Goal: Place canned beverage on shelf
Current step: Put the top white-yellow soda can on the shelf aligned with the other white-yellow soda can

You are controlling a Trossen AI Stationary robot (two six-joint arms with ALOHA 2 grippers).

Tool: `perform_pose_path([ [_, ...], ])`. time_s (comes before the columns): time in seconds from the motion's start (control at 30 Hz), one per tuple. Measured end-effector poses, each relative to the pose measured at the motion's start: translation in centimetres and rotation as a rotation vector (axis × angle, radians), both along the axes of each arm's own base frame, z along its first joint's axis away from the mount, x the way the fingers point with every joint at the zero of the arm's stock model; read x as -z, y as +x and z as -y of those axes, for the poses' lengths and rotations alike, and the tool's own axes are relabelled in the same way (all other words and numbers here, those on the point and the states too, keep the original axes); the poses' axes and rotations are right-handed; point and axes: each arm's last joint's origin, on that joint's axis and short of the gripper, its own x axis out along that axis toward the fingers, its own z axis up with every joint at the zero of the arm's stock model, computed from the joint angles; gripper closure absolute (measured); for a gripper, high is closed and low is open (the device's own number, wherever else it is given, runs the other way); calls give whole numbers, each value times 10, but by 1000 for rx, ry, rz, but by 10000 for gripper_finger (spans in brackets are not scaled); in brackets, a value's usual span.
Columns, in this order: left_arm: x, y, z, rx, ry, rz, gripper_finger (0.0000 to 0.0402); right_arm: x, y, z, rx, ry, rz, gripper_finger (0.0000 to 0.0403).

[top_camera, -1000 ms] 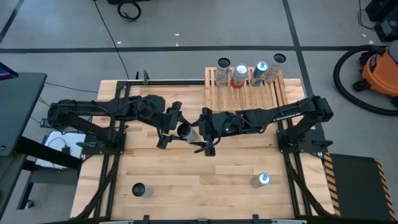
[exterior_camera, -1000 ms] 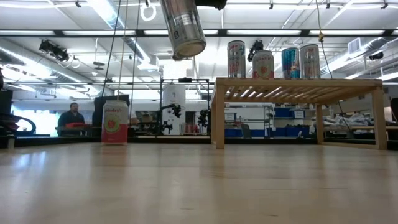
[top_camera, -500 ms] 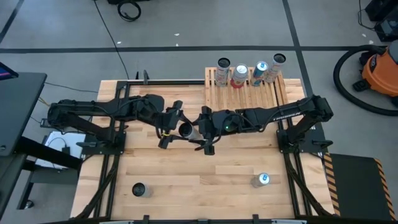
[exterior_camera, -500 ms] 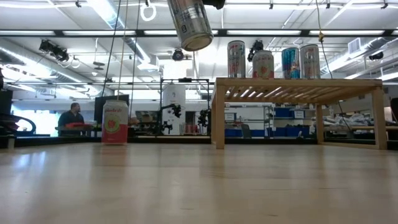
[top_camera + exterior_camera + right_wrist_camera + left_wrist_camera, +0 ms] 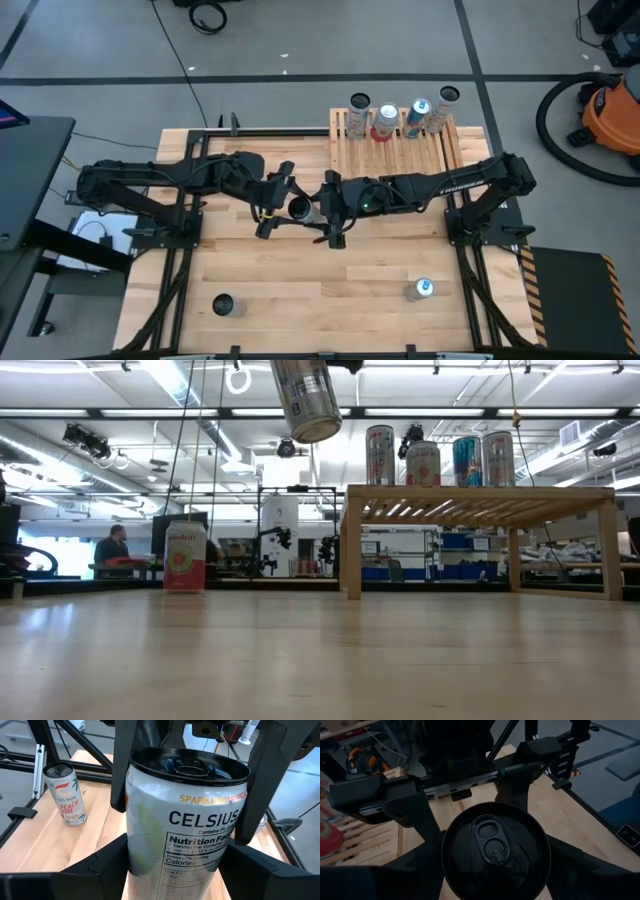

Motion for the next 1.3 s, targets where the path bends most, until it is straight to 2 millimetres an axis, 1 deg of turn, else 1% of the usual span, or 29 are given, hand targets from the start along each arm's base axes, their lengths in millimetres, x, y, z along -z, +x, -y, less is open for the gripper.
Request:
perform_pose_path([
  [0.13,-1,1,0,9,22,24,127,0,-1,-1,11,-10,-3,135],
  [0.43,-1,1,0,14,22,16,127,0,-1,-5,28,-19,-3,137],
  [0.73,-1,0,0,20,55,22,126,0,-2,-3,35,-37,-3,137],
  [0.93,-2,0,-1,17,71,27,109,1,-1,-1,45,-18,-7,137],
  [1.1,-7,-1,-1,12,68,52,103,10,-1,-1,44,-32,-61,137],
  [1.2,-6,0,-1,9,57,46,102,6,-1,-1,37,-25,-38,137],
  [1.3,-5,-1,-1,10,48,40,102,6,-2,-1,37,-26,-41,137],
])
